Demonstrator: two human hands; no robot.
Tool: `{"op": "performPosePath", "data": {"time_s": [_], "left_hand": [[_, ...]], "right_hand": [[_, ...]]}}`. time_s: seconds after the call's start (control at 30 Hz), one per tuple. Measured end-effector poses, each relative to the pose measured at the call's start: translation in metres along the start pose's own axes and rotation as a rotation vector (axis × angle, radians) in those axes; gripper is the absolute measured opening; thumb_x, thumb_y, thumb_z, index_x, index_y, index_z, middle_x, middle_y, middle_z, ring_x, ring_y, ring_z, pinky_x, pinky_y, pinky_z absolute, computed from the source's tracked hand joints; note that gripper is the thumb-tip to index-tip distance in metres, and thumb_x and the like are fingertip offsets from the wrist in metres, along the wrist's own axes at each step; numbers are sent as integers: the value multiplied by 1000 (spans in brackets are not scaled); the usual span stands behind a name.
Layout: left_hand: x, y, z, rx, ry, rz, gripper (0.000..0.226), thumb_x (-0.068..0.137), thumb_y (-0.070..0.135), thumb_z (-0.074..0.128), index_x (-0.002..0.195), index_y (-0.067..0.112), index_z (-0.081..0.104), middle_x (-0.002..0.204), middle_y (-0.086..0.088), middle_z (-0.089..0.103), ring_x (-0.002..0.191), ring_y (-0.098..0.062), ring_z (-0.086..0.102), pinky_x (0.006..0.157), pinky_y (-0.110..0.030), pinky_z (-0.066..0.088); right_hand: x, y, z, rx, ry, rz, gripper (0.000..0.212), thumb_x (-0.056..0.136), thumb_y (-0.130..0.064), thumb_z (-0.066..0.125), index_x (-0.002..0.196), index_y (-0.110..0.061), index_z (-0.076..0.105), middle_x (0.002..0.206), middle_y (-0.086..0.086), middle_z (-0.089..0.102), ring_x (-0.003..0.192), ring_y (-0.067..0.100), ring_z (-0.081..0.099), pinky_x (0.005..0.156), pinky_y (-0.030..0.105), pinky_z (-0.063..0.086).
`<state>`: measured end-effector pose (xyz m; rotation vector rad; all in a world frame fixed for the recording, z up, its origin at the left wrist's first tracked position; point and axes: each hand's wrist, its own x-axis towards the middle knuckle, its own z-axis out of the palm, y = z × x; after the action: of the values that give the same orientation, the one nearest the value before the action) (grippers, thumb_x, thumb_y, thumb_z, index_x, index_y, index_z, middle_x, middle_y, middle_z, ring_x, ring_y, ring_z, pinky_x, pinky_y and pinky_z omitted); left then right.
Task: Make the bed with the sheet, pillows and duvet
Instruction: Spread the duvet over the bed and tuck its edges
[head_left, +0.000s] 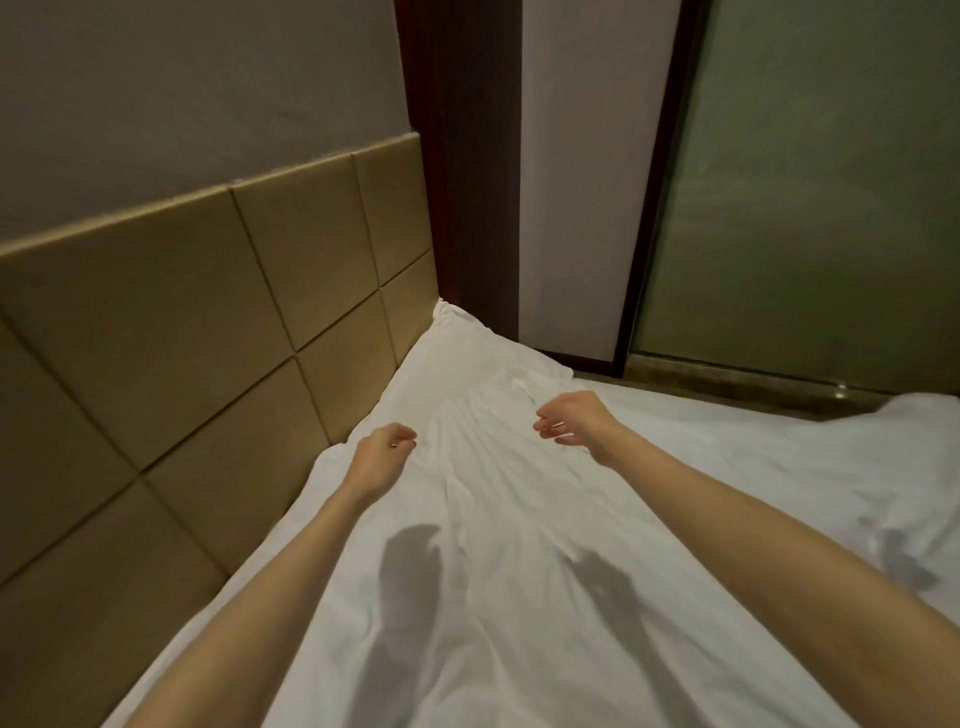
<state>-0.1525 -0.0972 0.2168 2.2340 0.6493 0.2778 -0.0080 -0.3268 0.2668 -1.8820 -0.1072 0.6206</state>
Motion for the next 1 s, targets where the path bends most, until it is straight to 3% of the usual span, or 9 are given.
{"op": "performPosePath", "data": {"time_s": [0.1, 0.3, 0.5, 0.63, 0.83, 0.93, 1.0], "left_hand": [[-41, -33, 5, 19, -45, -79, 27, 95, 15, 49, 118, 8, 62, 118, -9, 64, 110, -23, 58, 88, -26, 43], [-118, -111, 3, 168, -76, -234, 34, 92, 13, 55, 124, 3, 57, 127, -13, 58, 114, -28, 55, 93, -31, 39], [-220, -196, 7, 338, 85, -574, 57, 86, 32, 62, 136, 12, 43, 142, -14, 36, 130, -35, 35, 106, -47, 30], [-279, -229, 21, 211, 256, -730, 80, 83, 49, 65, 146, 15, 30, 154, -10, 20, 141, -31, 18, 112, -50, 15], [-323, -226, 55, -78, 558, -998, 113, 66, 51, 79, 151, 19, 11, 156, -7, 6, 142, -29, 11, 109, -57, 14], [-329, -222, 69, -418, 692, -1233, 122, 61, 43, 85, 150, 16, 7, 154, -13, 8, 142, -34, 12, 113, -51, 13], [-337, -225, 74, -498, 651, -1333, 117, 62, 46, 84, 148, 10, 13, 149, -18, 17, 137, -38, 21, 114, -51, 19]], "right_hand": [[-23, 35, 7, -14, -22, 33, 17, 90, -10, 57, 101, -1, 65, 85, 11, 70, 75, 21, 66, 83, 34, 53], [-66, 100, 39, -38, -97, 101, 8, 87, -9, 57, 91, -5, 63, 79, 9, 69, 68, 19, 63, 69, 28, 47], [-108, 173, 69, -68, -173, 198, 6, 88, -10, 58, 85, -8, 63, 80, 9, 70, 68, 19, 63, 65, 27, 47], [-136, 224, 83, -129, -189, 274, 6, 87, -10, 58, 84, -8, 63, 81, 9, 69, 68, 19, 62, 66, 27, 47], [-183, 302, 79, -239, -206, 407, 8, 86, -7, 60, 79, -7, 62, 77, 10, 65, 66, 20, 58, 63, 26, 44], [-197, 326, 73, -301, -204, 450, 8, 84, -6, 59, 77, -7, 63, 77, 11, 65, 67, 21, 58, 62, 26, 44], [-204, 334, 71, -316, -197, 462, 8, 84, -5, 58, 80, -6, 65, 77, 11, 66, 69, 23, 59, 63, 27, 46]]}}
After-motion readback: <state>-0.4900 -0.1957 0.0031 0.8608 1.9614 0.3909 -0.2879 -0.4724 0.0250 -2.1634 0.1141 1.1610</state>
